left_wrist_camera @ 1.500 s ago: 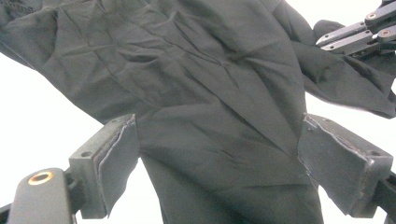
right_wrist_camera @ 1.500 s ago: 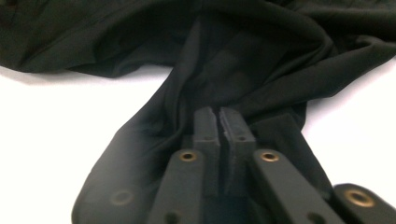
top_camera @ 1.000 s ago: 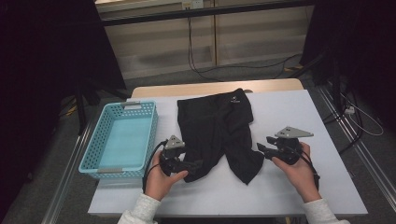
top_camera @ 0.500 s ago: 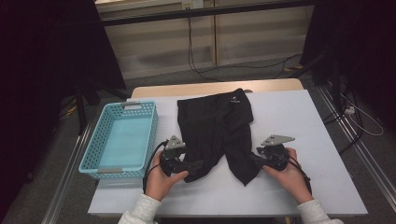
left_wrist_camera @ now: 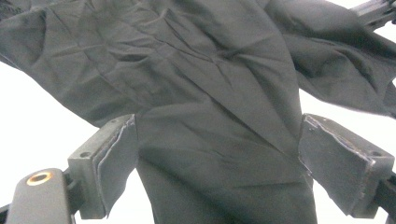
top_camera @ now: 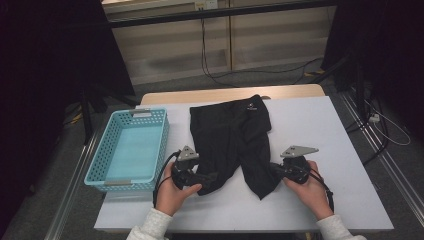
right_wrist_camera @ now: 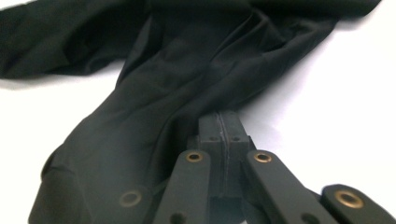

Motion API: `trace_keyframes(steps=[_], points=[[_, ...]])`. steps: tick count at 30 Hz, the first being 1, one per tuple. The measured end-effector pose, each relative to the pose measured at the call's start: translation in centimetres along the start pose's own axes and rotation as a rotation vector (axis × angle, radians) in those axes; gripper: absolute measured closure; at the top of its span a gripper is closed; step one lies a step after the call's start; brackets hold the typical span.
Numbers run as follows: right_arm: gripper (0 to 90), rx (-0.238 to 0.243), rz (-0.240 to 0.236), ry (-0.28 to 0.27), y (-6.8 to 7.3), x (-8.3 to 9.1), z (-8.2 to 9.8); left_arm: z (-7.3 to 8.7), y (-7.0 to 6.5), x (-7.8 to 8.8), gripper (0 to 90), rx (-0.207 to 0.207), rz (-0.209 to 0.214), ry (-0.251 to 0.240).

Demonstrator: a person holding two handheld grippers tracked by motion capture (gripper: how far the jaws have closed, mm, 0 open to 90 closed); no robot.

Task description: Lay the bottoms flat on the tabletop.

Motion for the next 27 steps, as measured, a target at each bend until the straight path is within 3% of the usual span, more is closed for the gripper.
trace_keyframes(steps=[8,12,27], points=[[89.5,0.008,0.027,-0.062,0.1,2.6,-0.5,0.0,-0.1,0.4,13.0,0.005,-0.002,-0.008],[89.5,0.015,0.041,-0.058,0.0,3.2,-0.4,-0.1,-0.3,0.2,13.0,-0.005,0.004,-0.002],[89.3,-0.048,0.083,-0.053,-1.8,5.6,1.9,-0.1,-0.3,0.1,13.0,0.000,0.007,-0.003]])
Point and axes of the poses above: each handheld gripper's, and its own axes: x roughly backward along the jaws, z roughly out of its underside, y roughly to its left, the point moved 2 cm from there along -x, roughly forward along the jaws, and after that the axes turned 7 degrees about y, right-handed, at the moved point
